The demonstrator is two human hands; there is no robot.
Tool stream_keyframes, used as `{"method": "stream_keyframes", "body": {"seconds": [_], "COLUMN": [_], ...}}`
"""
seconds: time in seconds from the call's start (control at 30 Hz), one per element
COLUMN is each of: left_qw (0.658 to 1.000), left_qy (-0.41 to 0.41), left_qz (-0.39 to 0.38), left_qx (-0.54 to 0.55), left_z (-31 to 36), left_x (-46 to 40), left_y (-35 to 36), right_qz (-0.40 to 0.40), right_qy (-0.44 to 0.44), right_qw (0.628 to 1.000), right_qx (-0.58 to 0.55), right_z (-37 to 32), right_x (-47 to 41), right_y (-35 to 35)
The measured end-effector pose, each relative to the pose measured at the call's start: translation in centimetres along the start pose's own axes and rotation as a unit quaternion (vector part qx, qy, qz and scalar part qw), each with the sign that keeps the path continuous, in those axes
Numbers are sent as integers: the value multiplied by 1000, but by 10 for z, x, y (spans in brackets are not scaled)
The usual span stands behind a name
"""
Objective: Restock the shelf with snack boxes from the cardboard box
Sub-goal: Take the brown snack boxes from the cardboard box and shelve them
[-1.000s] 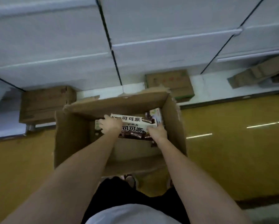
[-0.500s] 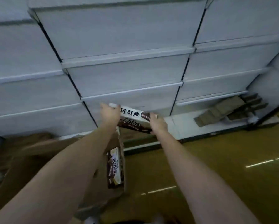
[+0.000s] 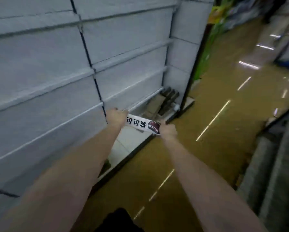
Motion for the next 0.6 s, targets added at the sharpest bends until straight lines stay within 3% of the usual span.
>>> {"method": "stream_keyframes", "body": {"seconds": [0.3,0.47,0.6], "left_qw": [969,903,840], "left_qy": [84,145,180], "left_qz": [-229,-403,-509], "left_qx": [44,15,-63], "left_z": [158,261,324], "left_x": [-9,33,69], "left_y": [223,323,395], "right_qz": [207,316,439], "right_qy": [34,66,47], "right_qw": [959,920,858], "right_qx": [-191,-223,-262], "right_z": [-10,-17,-29], "right_x": [-90,-116,-115], "right_y": [-182,-265,-340]}}
Point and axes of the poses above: each hand's wrist, its own x-axis away from the middle knuckle, its own y-axis out of the palm, z = x × y, the point moved 9 cm from there along -x, towards the middle knuckle, and after that the axes turned 15 degrees about -x, right-handed, at the moved point
